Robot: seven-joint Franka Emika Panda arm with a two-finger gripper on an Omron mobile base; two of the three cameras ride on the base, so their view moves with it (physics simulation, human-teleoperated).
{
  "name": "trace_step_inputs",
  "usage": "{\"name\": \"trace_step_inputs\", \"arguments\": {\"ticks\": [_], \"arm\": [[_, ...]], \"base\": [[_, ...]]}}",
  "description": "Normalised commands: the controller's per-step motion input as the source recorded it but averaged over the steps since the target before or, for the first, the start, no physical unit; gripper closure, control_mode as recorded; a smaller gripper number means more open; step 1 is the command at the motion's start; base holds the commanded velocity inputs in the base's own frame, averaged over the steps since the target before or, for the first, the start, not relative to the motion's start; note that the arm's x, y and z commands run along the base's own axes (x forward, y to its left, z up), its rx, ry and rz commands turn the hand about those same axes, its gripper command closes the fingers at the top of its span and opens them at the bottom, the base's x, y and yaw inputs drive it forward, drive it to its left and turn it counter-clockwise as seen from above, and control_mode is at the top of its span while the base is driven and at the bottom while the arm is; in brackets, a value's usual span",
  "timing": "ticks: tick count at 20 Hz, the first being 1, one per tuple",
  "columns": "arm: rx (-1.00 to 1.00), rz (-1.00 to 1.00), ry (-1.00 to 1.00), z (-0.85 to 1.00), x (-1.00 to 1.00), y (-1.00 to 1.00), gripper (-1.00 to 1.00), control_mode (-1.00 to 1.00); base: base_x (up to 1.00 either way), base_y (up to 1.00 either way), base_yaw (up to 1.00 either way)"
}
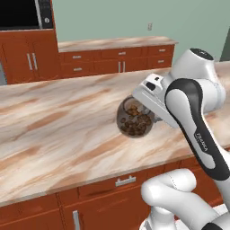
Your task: Pick the jar and jar from the dining table and place them in the open cabinet. Close the cabinet after placing the objects.
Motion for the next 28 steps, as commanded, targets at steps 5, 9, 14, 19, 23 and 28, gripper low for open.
{"name": "trace_step_inputs", "arguments": {"ticks": [5,9,14,19,23,28], "arm": [[0.0,0.0,0.0,0.0,0.0,0.0,1.0,1.0],[0.0,0.0,0.0,0.0,0.0,0.0,1.0,1.0],[0.0,0.0,0.0,0.0,0.0,0.0,1.0,1.0],[0.0,0.0,0.0,0.0,0.0,0.0,1.0,1.0],[0.0,0.0,0.0,0.0,0.0,0.0,1.0,1.0],[0.0,0.0,0.0,0.0,0.0,0.0,1.0,1.0]], "base": [[0.0,0.99,0.34],[0.0,1.0,0.36],[0.0,1.0,0.34],[0.0,1.0,0.32],[0.0,1.0,0.32],[0.0,1.0,0.37]]}}
